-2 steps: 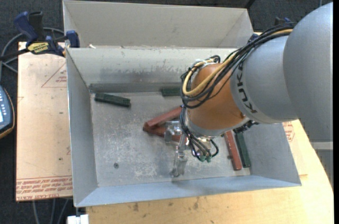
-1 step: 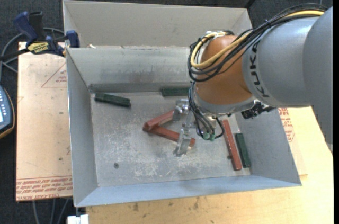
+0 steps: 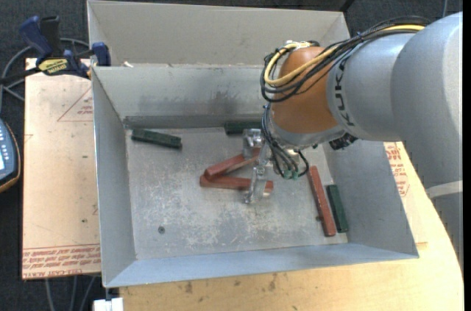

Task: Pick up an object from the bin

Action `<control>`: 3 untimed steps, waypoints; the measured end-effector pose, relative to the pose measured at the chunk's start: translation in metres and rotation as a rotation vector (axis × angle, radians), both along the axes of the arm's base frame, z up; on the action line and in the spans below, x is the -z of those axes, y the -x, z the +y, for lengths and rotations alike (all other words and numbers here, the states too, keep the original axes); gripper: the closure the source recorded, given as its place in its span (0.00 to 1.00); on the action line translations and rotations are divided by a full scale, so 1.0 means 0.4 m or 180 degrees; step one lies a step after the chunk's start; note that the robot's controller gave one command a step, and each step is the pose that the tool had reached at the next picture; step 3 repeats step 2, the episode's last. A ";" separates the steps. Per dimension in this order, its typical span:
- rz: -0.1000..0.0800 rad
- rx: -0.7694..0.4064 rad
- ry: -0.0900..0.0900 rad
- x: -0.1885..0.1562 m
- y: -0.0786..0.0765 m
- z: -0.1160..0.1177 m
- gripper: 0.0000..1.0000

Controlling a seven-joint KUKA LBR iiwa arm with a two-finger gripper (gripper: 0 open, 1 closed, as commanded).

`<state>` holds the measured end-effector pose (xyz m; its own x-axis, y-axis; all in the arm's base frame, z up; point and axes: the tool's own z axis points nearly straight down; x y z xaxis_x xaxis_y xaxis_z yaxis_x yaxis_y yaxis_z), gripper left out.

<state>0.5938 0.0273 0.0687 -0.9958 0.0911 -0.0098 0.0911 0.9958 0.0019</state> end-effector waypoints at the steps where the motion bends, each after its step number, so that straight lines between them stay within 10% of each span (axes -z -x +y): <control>1: -0.0001 -0.0010 0.0000 -0.014 0.000 0.004 1.00; 2: -0.0012 -0.0157 0.0004 -0.350 -0.081 -0.018 1.00; 3: -0.0012 -0.0157 0.0004 -0.350 -0.081 -0.018 1.00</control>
Offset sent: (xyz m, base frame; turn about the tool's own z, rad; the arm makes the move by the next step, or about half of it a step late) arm 0.0000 0.0000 0.0000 0.0000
